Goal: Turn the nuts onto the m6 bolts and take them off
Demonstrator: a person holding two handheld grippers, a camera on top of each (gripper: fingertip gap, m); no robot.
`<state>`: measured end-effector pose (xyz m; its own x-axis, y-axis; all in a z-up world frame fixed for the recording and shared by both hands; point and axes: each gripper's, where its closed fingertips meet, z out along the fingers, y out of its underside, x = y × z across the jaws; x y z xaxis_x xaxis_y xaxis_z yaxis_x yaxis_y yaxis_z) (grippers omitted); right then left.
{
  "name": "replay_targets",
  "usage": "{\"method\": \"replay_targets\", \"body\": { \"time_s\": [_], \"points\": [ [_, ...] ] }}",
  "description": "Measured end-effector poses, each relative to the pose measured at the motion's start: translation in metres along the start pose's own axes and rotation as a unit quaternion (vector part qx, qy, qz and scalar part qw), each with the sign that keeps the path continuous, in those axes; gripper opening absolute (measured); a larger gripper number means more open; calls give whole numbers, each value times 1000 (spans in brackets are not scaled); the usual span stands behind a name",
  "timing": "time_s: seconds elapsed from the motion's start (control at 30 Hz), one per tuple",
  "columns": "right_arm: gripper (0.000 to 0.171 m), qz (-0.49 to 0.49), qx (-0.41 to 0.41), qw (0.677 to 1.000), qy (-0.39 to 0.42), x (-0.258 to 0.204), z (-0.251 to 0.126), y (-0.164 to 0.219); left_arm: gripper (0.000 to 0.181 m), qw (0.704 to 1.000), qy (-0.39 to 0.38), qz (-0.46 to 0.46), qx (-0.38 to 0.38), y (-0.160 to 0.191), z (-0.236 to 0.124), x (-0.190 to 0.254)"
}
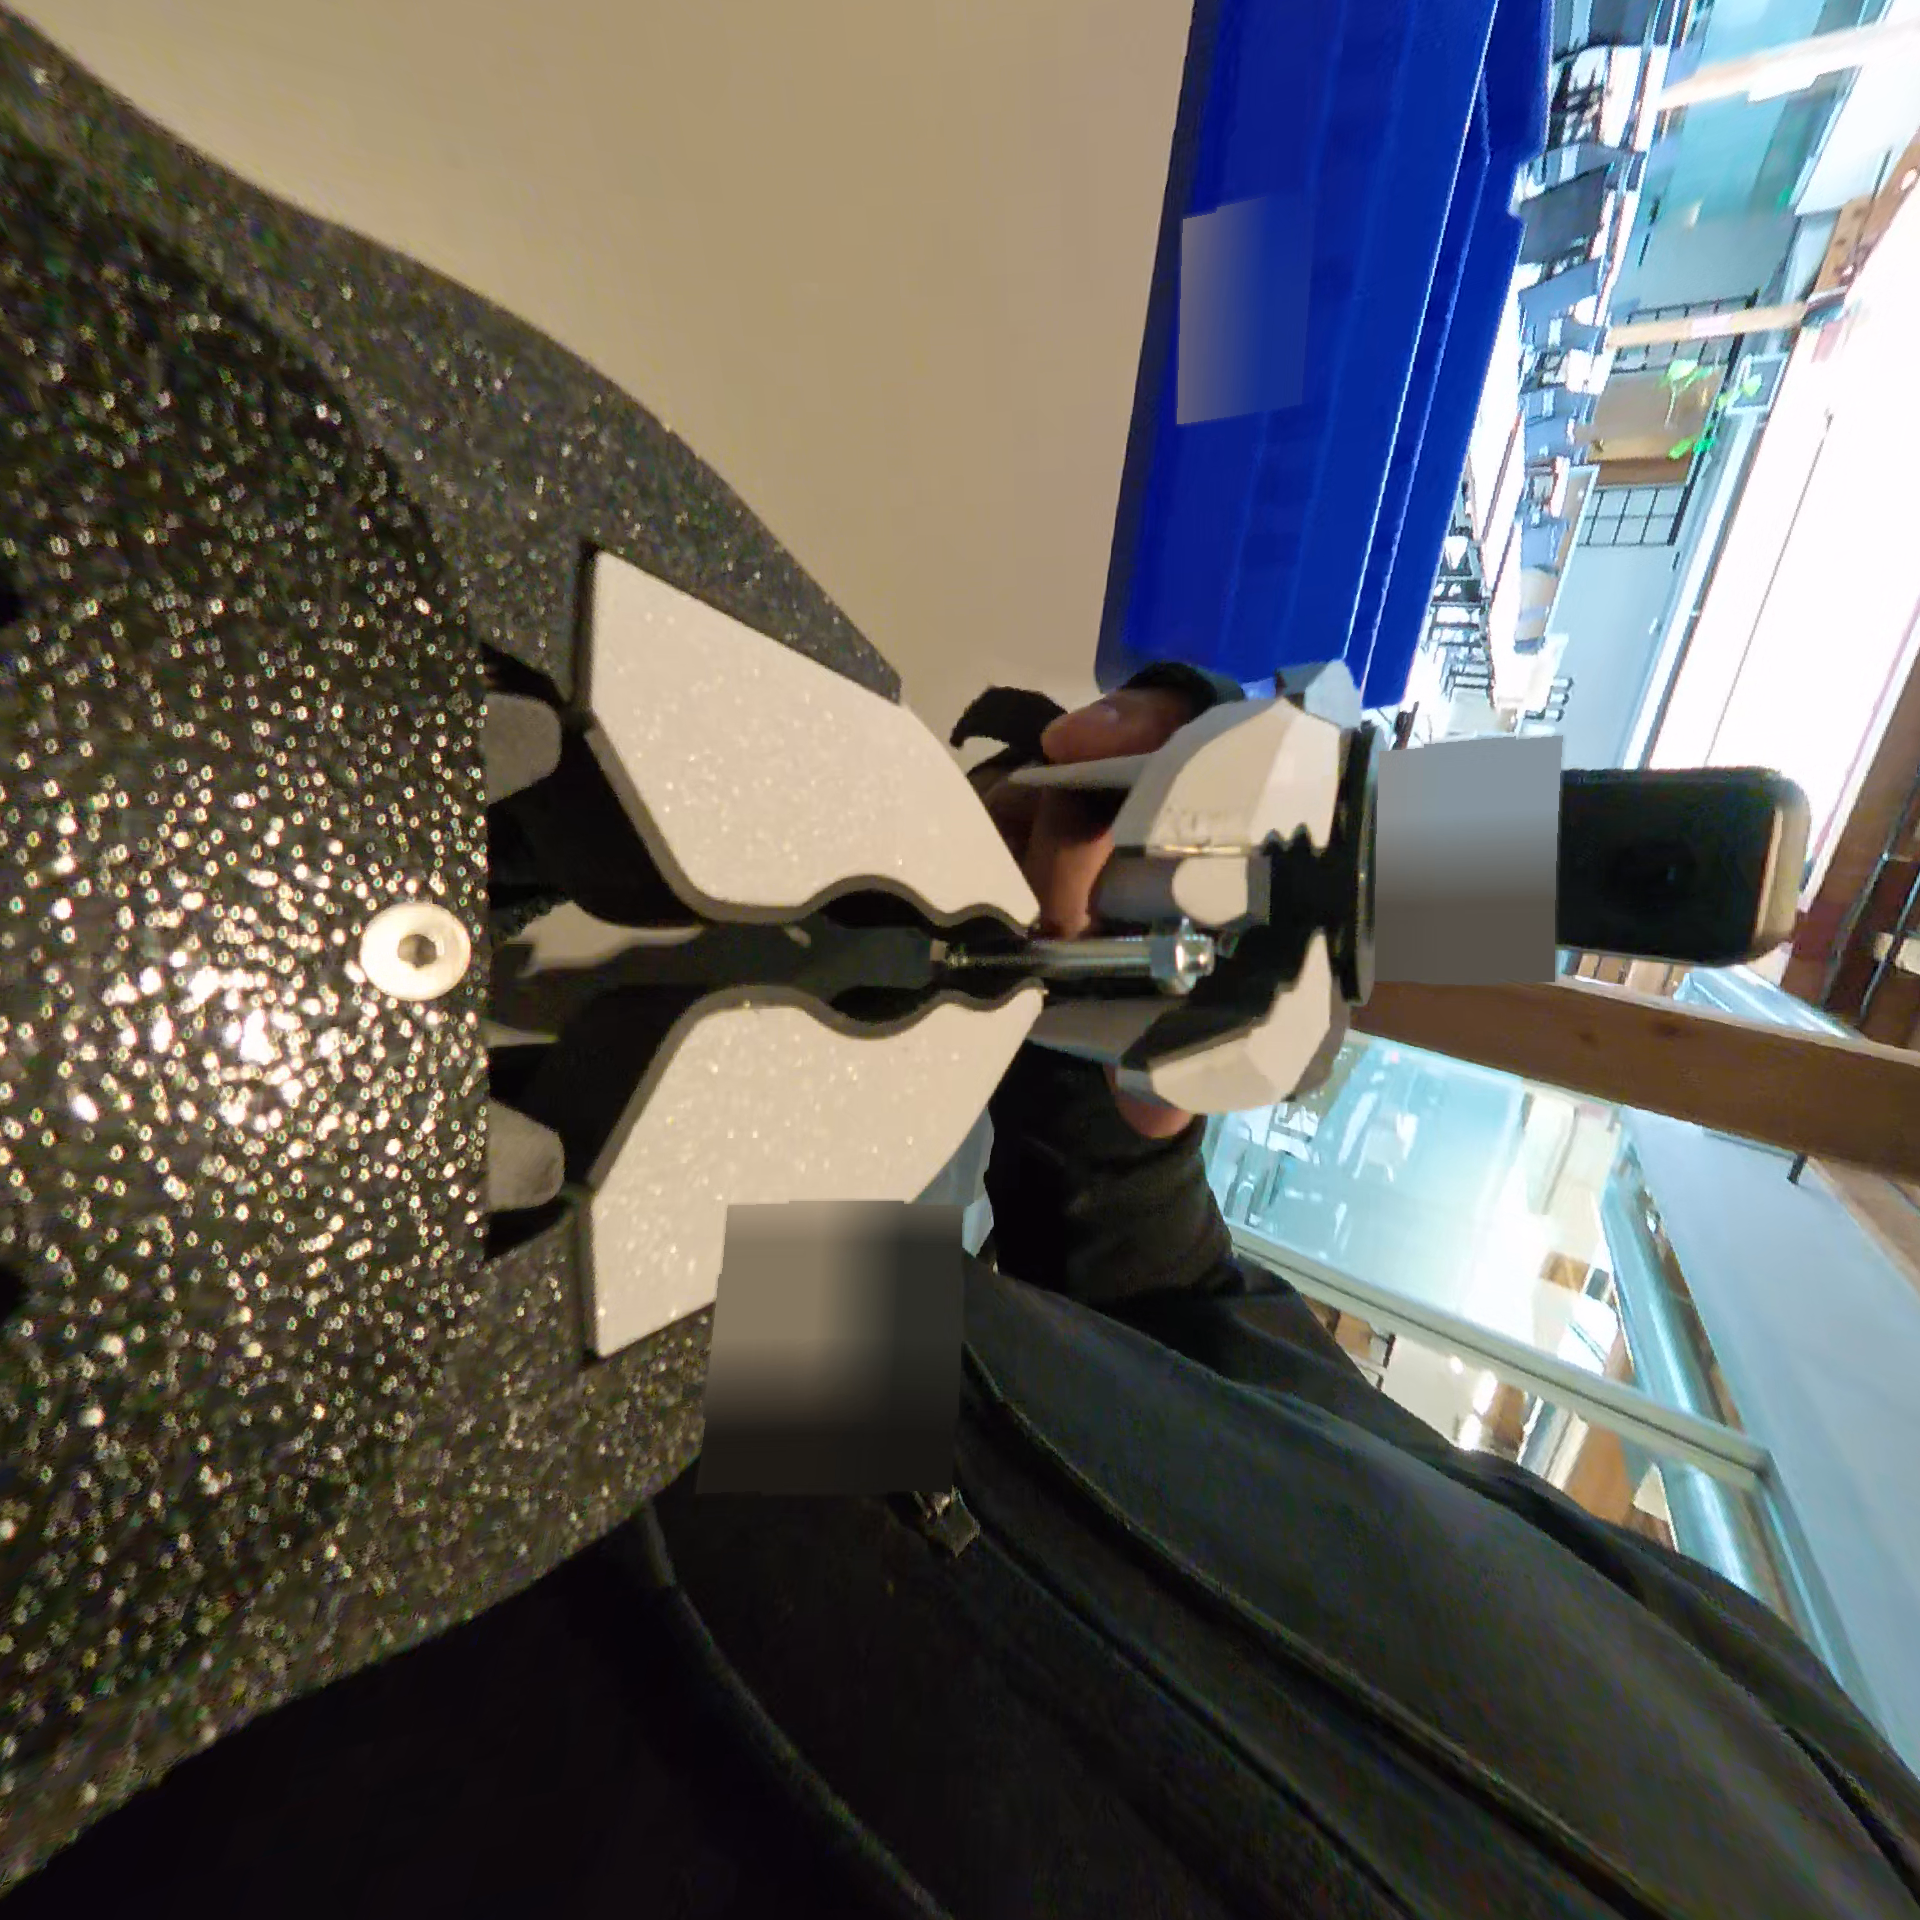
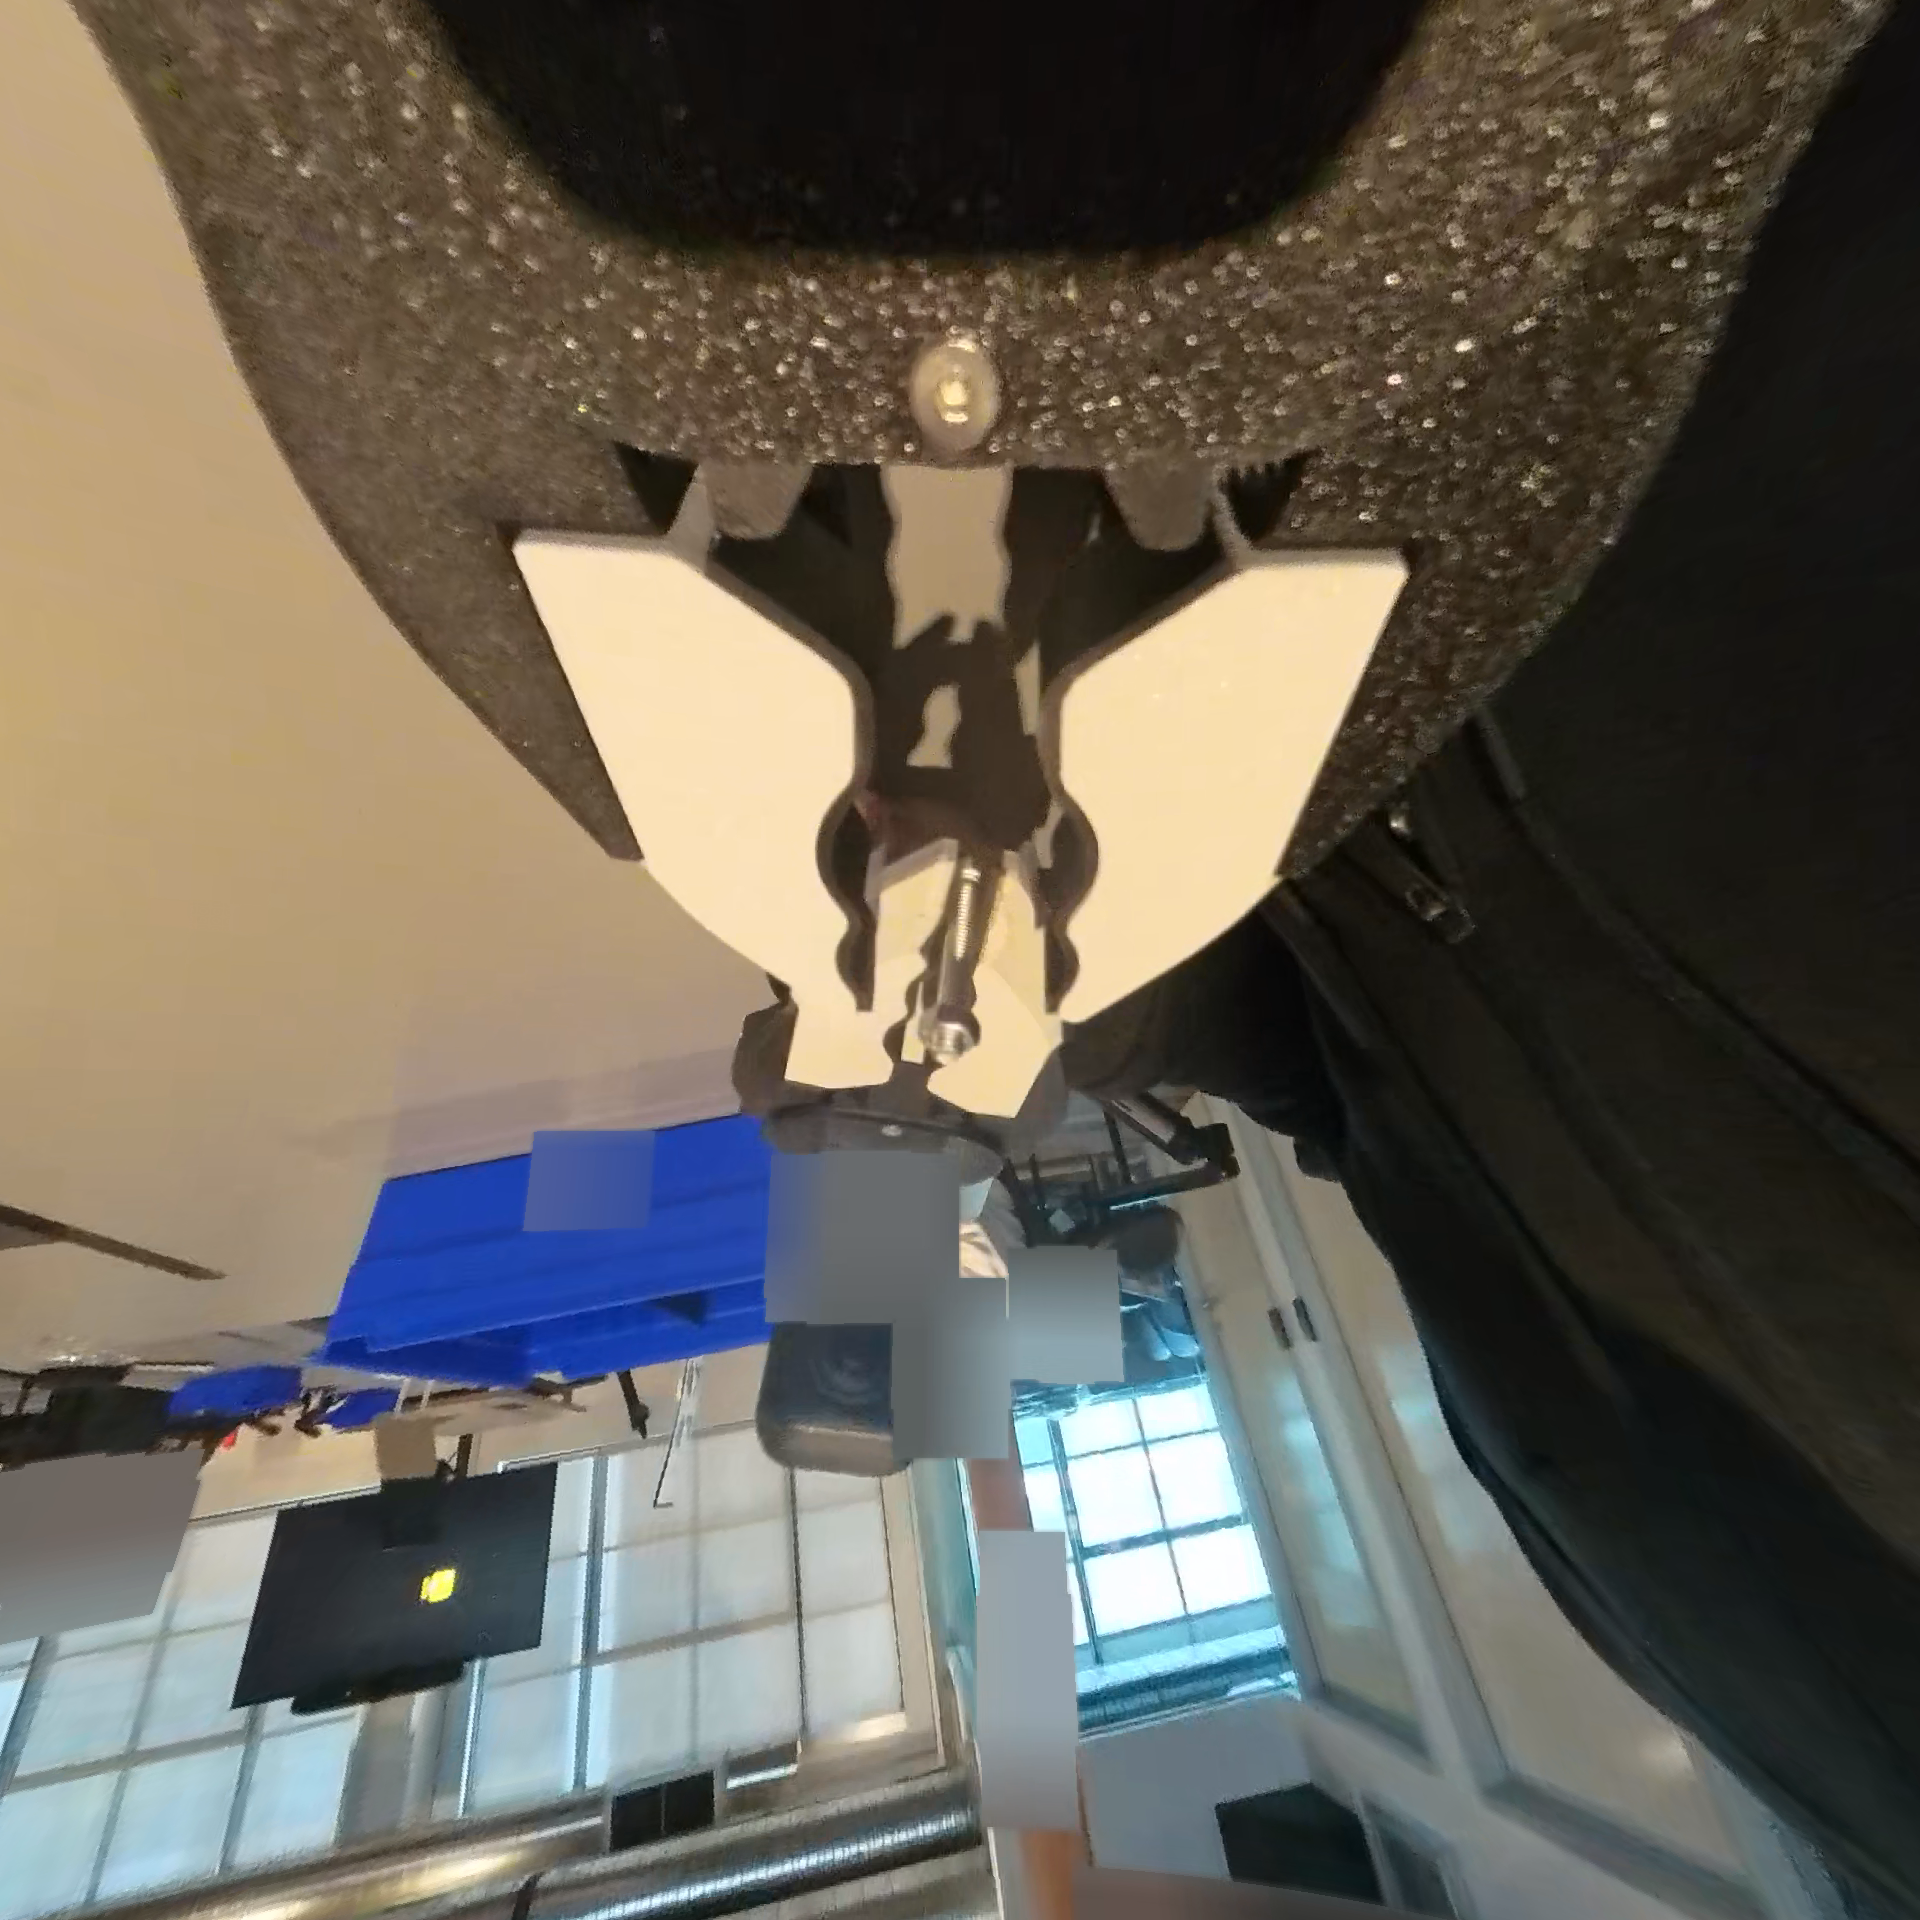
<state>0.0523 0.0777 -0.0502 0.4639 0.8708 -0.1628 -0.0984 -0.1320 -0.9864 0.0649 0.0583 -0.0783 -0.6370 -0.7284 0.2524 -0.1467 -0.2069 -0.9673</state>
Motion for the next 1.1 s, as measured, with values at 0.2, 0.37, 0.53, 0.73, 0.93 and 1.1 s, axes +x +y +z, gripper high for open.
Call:
{"method": "replay_targets", "body": {
  "time_s": [0.2,0.37,0.53,0.73,0.93,1.1],
  "points": [
    [28,11,9,1000,-14,-1,6,1,5,999,25,-11,-17,4,2,5],
    [11,17,25,999,26,6,9,-1,5,1000,-9,-11,-13,3,2,-5],
    [11,24,37,985,167,26,8,-2,5,994,-104,17,-10,2,-1,-24],
    [32,-1,33,990,136,7,16,-5,5,999,-39,6,11,-3,-5,-8],
    [40,51,54,997,18,1,11,-10,5,999,41,-7,14,-3,-8,11],
    [38,71,58,992,-85,-12,10,-11,5,997,82,-9,-4,1,-7,21]
  ]
}}
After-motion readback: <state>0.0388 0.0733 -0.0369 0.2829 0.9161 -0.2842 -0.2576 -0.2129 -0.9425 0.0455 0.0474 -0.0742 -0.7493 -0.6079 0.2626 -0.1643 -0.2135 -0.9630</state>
